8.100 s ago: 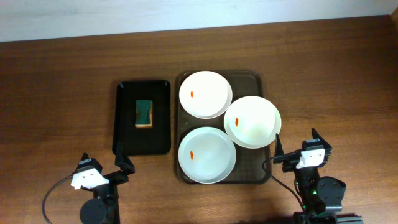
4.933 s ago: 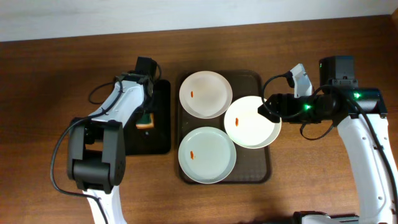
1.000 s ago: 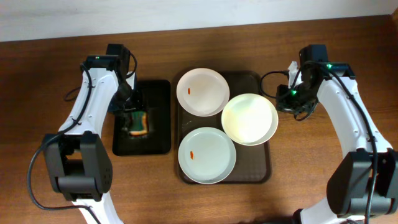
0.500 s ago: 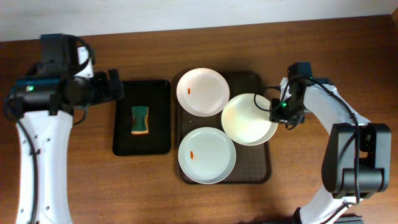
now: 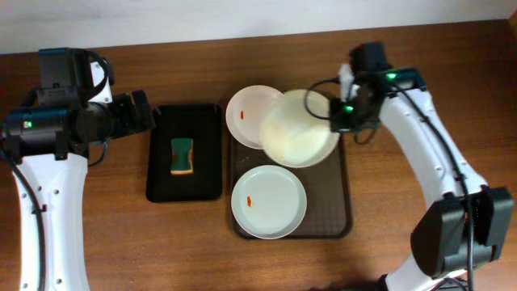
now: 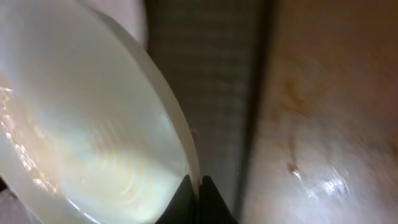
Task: Clean dirty plates on tray and stack at the side
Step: 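Lift the cream plate with the right gripper and carry it right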
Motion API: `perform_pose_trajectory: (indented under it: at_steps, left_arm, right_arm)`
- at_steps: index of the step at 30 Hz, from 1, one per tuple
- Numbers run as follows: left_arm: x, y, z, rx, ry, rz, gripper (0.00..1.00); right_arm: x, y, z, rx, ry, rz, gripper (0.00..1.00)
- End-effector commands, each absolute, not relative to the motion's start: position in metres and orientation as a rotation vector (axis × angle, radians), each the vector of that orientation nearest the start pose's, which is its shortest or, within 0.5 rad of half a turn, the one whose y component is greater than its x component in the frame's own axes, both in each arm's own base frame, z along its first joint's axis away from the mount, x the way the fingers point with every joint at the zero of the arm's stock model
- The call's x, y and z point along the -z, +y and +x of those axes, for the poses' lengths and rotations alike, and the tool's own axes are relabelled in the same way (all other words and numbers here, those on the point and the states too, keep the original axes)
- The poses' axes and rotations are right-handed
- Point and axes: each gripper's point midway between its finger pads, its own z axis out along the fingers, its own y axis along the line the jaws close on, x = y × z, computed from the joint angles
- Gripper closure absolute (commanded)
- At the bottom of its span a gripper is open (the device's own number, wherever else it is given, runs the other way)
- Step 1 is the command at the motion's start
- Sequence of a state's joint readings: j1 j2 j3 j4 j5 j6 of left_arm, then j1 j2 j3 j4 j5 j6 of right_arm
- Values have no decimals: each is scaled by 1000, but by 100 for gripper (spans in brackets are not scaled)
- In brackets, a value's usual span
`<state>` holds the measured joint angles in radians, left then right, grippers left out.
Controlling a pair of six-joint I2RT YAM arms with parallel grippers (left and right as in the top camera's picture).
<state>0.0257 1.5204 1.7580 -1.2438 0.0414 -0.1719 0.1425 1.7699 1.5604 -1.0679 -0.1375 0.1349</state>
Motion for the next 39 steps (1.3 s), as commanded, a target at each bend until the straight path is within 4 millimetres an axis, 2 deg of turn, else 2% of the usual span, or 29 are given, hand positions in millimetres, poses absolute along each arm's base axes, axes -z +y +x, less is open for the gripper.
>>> perform_pose_trajectory:
  at_steps: [1,2,3,4,6,7,9,11,14,18,22,30,39]
  left_arm:
    - [-293,4,362,99,2546,-231,0]
    - [-293,4,362,99,2546,-230,0]
    - [-293,4,362,99,2546,-230,0]
    - [-293,4,362,99,2546,-231,0]
    - [-293,4,362,99,2546,-231,0]
    - [-293,4,362,99,2546,-231,0]
    - [-293,4,362,99,2546,-231,0]
    - [-293,4,362,99,2546,-231,0]
    - [-293,4,362,99,2546,-230,0]
    - [-293,4,362,99,2546,-231,0]
    - [-293,4,362,99,2546,-230,0]
    - [-293,4,362,99,2546,-230,0]
    - [-293,4,362,99,2546,-230,0]
  right_arm:
    - [-173,174,397,-346,2677,-338,96]
    - [-173,200,399,-348,2632,-390,96]
    - [-173,214,400,-335,2603,-413,96]
    - [-173,244,403,-316,2535,-477,96]
    - [-169,284,409,-295,2437,-542,96]
    - [-164,296,415,-253,2395,-555,96]
    - [-154,318,424,-162,2292,-703,96]
    - [-163,338,424,-150,2184,-815,96]
    - [-204,340,434,-37,2044,-742,96]
    - [-225,338,437,126,1938,-757,96]
    - [-243,324,438,316,1886,-638,96]
    - [-259,327,431,406,1826,-605,96]
    - [-260,327,430,403,1824,-603,96]
